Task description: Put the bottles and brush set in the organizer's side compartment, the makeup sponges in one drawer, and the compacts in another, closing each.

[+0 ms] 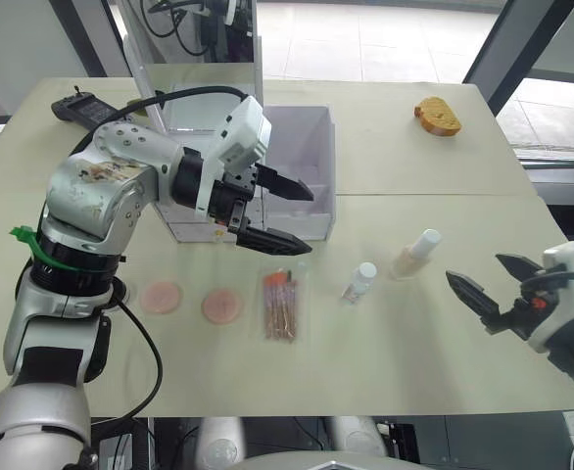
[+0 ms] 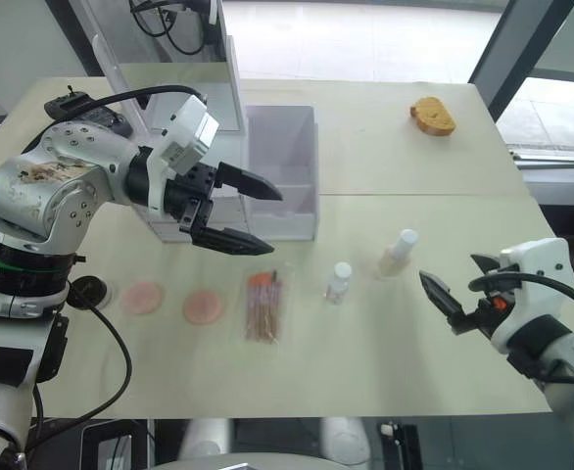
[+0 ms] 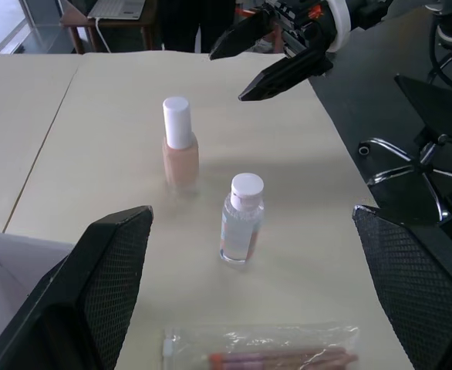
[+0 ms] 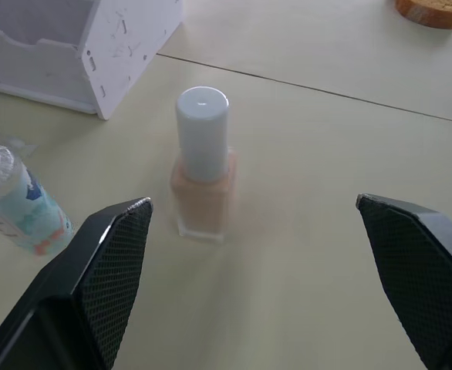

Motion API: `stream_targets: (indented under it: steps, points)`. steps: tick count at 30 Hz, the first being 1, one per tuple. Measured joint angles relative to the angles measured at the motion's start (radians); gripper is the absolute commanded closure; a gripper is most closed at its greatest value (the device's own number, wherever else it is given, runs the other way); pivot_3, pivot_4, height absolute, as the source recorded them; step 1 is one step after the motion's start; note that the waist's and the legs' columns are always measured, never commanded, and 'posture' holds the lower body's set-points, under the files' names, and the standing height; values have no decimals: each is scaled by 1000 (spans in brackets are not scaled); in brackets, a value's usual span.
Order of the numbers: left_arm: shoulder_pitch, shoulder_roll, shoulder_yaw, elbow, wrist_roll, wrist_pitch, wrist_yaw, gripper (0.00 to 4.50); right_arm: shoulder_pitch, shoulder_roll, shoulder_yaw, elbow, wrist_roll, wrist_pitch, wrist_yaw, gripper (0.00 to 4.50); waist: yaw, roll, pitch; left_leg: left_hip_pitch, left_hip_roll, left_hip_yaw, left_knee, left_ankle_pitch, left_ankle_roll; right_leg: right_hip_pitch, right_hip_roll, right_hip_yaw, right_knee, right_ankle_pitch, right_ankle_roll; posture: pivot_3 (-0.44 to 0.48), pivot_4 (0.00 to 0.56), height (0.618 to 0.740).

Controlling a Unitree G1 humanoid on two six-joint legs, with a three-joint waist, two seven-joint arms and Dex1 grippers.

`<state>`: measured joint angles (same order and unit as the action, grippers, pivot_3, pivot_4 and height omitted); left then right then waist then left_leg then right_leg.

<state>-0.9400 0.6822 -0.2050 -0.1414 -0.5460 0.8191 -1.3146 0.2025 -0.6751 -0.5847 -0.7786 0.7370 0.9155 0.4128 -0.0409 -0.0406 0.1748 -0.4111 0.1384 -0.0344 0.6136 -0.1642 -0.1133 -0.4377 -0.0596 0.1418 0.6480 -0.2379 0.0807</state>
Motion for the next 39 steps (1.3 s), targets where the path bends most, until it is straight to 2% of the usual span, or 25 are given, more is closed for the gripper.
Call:
stream_targets:
  steps: [9,20,23,31,32,39]
  points:
    - [1,19,31,-65,-51,92,66,30,-113,0,163,181,-107,-131,56,0,-2,0,0,0,0,0,-1,0,0,0,0,0,0,0,0,0,150,705]
    - [2,35,66,-97,-110,151,121,30,-228,-1,242,218,-126,-147,64,0,-2,0,0,0,0,0,-1,0,0,0,0,0,0,0,0,0,150,705]
    - [5,39,67,-109,-125,158,128,0,-246,0,276,229,-129,-146,64,590,-2,0,0,0,0,0,-1,0,0,0,0,0,0,0,0,0,150,705]
    - [10,60,68,-121,-153,187,147,0,-269,5,320,284,-163,-146,39,3296,0,0,0,0,0,0,0,0,0,0,0,0,0,0,0,0,150,705]
    - [10,60,68,-121,-158,187,148,0,-269,6,320,284,-163,-146,40,3486,-1,0,0,0,0,0,-1,0,0,0,0,0,0,0,0,0,150,705]
    - [10,73,68,-120,-164,186,147,0,-256,0,297,284,-162,-147,63,3484,0,0,0,0,0,0,0,0,0,0,0,0,0,0,0,0,150,705]
